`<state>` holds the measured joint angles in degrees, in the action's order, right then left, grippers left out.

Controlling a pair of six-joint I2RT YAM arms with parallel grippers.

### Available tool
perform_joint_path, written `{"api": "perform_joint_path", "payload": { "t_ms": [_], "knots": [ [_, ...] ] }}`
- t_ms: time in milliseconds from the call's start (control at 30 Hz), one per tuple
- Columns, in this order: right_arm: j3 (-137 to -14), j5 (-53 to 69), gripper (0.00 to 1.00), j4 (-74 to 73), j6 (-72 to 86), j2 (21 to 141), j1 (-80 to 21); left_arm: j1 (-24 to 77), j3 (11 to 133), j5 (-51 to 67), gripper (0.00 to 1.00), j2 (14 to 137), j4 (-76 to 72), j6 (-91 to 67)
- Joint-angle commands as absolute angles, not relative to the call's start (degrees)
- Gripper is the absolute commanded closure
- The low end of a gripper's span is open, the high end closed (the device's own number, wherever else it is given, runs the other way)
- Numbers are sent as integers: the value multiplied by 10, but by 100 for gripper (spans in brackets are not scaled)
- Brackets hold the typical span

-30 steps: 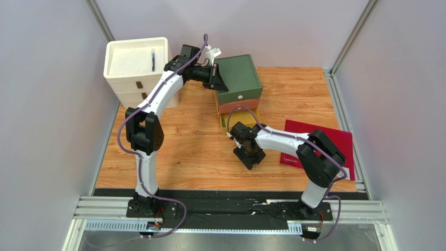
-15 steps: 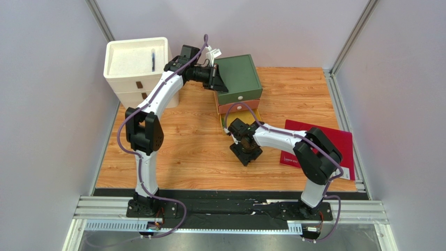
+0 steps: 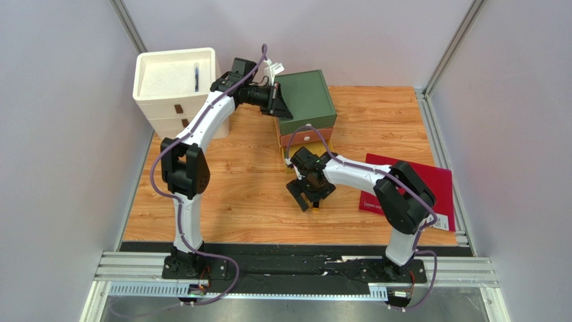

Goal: Organize the makeup

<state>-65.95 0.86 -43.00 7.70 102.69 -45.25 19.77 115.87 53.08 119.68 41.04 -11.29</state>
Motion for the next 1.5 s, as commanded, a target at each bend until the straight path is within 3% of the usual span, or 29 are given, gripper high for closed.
{"api": "perform_joint_path", "payload": {
  "t_ms": [0, 167, 400, 500, 900, 1467],
  "knots": [
    [-679, 18, 20, -403, 77, 1057, -436, 203, 1126, 477, 100, 1218, 503, -69],
    [-671, 19, 37, -403, 81, 1058, -421, 203, 1129, 475, 100, 1217, 505, -67],
    [-666, 35, 87, -429, 54, 1049, -418, 203, 1134, 475, 100, 1223, 505, -71],
    [-652, 44, 98, -432, 47, 1030, -418, 203, 1137, 474, 100, 1223, 506, -71],
    [-647, -42, 100, -440, -41, 904, -419, 203, 1142, 473, 100, 1230, 495, -87],
    [-813, -153, 94, -339, -186, 982, -397, 203, 1157, 460, 100, 1235, 485, -105]
  ]
}}
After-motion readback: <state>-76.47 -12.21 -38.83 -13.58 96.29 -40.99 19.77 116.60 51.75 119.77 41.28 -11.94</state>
